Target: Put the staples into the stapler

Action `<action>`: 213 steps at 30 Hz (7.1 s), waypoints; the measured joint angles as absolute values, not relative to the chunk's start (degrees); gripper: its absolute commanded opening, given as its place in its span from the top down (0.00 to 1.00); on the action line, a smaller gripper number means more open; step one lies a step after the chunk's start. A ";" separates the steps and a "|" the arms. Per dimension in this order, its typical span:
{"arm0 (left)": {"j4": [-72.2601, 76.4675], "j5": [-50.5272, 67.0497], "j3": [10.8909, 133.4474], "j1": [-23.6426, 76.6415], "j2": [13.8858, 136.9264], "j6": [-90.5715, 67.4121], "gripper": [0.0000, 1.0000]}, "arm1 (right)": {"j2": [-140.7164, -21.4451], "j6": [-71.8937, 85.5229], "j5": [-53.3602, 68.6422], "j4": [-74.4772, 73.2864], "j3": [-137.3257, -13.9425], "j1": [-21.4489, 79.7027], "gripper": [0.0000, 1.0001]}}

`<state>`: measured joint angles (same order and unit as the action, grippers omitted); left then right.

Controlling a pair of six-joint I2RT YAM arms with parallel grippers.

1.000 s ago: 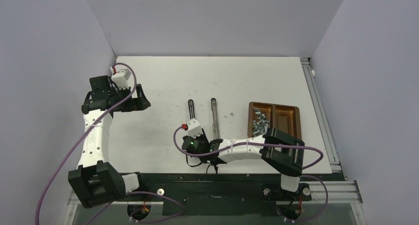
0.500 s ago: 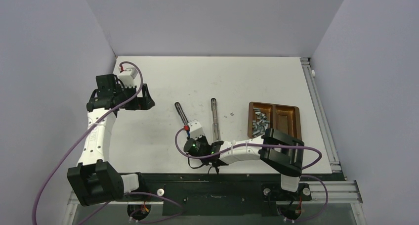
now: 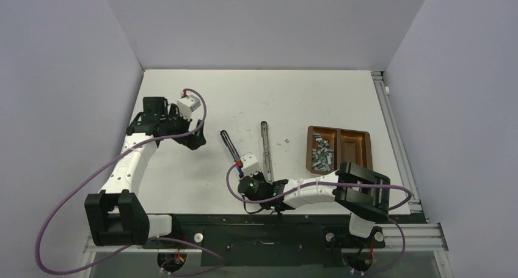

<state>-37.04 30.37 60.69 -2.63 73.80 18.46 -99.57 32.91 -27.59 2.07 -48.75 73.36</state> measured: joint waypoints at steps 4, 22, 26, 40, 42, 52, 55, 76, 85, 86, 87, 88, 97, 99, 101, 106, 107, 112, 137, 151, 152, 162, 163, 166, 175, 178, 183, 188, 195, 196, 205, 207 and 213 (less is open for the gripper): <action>-36.97 30.17 55.99 3.18 74.50 30.94 0.04 | -97.30 32.01 -27.33 2.09 -46.30 74.06 0.91; -33.58 28.80 56.14 13.50 89.17 71.11 0.04 | -94.78 28.91 -22.35 5.08 -43.11 74.46 0.91; -32.82 27.16 58.50 15.25 93.34 77.47 0.03 | -94.78 28.75 -21.47 5.58 -43.05 74.24 0.91; -31.48 25.52 59.37 14.83 99.18 86.15 0.28 | -94.78 27.88 -18.65 7.29 -42.63 72.29 0.91; -31.59 25.56 60.10 14.83 99.70 86.85 0.31 | -94.78 27.88 -18.63 7.27 -42.63 72.20 0.91; -31.92 25.23 60.99 14.83 100.51 91.77 0.60 | -94.76 28.05 -18.55 7.73 -42.37 72.03 0.91; -33.28 24.86 61.80 14.83 100.53 92.99 0.75 | -94.74 28.08 -18.59 8.21 -42.15 71.99 0.91; -43.13 25.61 66.26 21.21 90.43 95.59 0.82 | -95.00 29.19 -18.59 12.25 -40.80 70.22 0.91; -45.01 27.46 66.26 23.77 88.07 92.05 0.49 | -97.34 29.58 -19.07 17.91 -40.75 69.60 0.91; -45.17 27.46 66.26 23.35 88.07 92.01 0.36 | -97.36 29.69 -18.98 18.04 -40.75 69.49 0.91; -45.39 27.46 66.26 22.55 88.09 91.70 0.26 | -97.36 29.80 -18.90 18.11 -40.73 69.41 0.91; -45.50 27.44 66.26 21.52 88.20 91.90 0.22 | -97.36 29.82 -18.85 18.22 -40.66 69.38 0.91; -44.25 27.40 67.57 12.69 96.77 92.53 0.18 | -97.27 29.80 -18.81 18.87 -40.25 69.34 0.91; -43.44 27.55 67.55 12.47 98.52 93.58 0.18 | -97.27 29.80 -18.79 18.85 -40.25 69.34 0.91; -42.24 27.83 67.55 12.38 99.83 94.74 0.18 | -97.27 29.80 -18.79 18.83 -40.25 69.34 0.91; -40.95 28.53 70.35 12.19 104.75 95.15 0.20 | -97.27 29.69 -18.74 18.79 -40.27 69.34 0.91; -40.88 28.58 71.64 12.14 106.06 95.29 0.20 | -97.27 29.61 -18.74 18.76 -40.27 69.34 0.91; -39.92 27.99 72.31 11.40 107.83 96.77 0.28 | -97.25 29.32 -18.61 18.63 -40.27 69.34 0.91; -39.09 25.61 69.45 12.34 101.27 104.25 0.77 | -96.09 27.00 -17.52 15.75 -40.38 69.41 0.91; -39.59 29.02 62.48 17.34 83.64 107.20 0.77 | -96.53 27.62 -18.65 16.21 -40.51 69.84 0.91; -39.31 29.02 62.30 17.58 83.42 107.26 0.77 | -96.68 27.68 -18.81 16.21 -40.64 69.87 0.91; -38.83 33.43 61.58 23.83 79.61 105.34 0.76 | -99.55 28.64 -23.09 18.44 -42.37 69.82 0.91; -39.24 34.70 61.32 24.84 79.07 104.99 0.76 | -99.94 28.82 -23.59 19.03 -42.52 69.78 0.91; -40.86 38.26 60.18 26.55 77.93 103.63 0.75 | -101.30 29.04 -24.80 20.97 -43.09 69.78 0.91; -44.97 41.76 58.22 28.03 76.38 93.10 0.56 | -103.94 28.93 -26.06 23.18 -45.12 69.58 0.78; -44.88 41.76 58.22 28.03 75.11 86.76 0.51 | -103.94 28.95 -25.93 23.22 -45.10 69.58 0.69; -42.78 41.63 58.22 27.55 71.61 75.22 0.48 | -103.92 29.06 -25.36 23.27 -45.10 69.65 0.64; -40.40 41.54 58.22 24.58 69.36 63.83 0.48 | -103.79 28.97 -24.93 23.22 -45.10 69.78 0.59; -38.41 40.69 59.02 18.26 68.84 49.95 0.41 | -101.75 28.71 -22.76 20.27 -45.10 69.91 0.45; -38.39 40.34 59.20 17.61 68.79 48.49 0.40 | -100.88 28.73 -22.35 19.49 -45.10 69.91 0.45; -37.67 37.41 59.70 17.93 69.04 43.66 0.38 | -84.09 29.63 -20.60 12.67 -43.27 69.91 0.44; -36.95 36.47 60.01 19.49 69.84 43.72 0.38 | -80.68 30.30 -21.41 11.35 -42.68 69.89 0.44; -33.80 33.56 60.10 26.11 74.37 44.86 0.38 | -77.12 34.35 -25.43 5.61 -39.24 68.99 0.44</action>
<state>-33.80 33.56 60.10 26.11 74.37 44.86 -77.12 34.35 -25.43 5.61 -39.24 68.99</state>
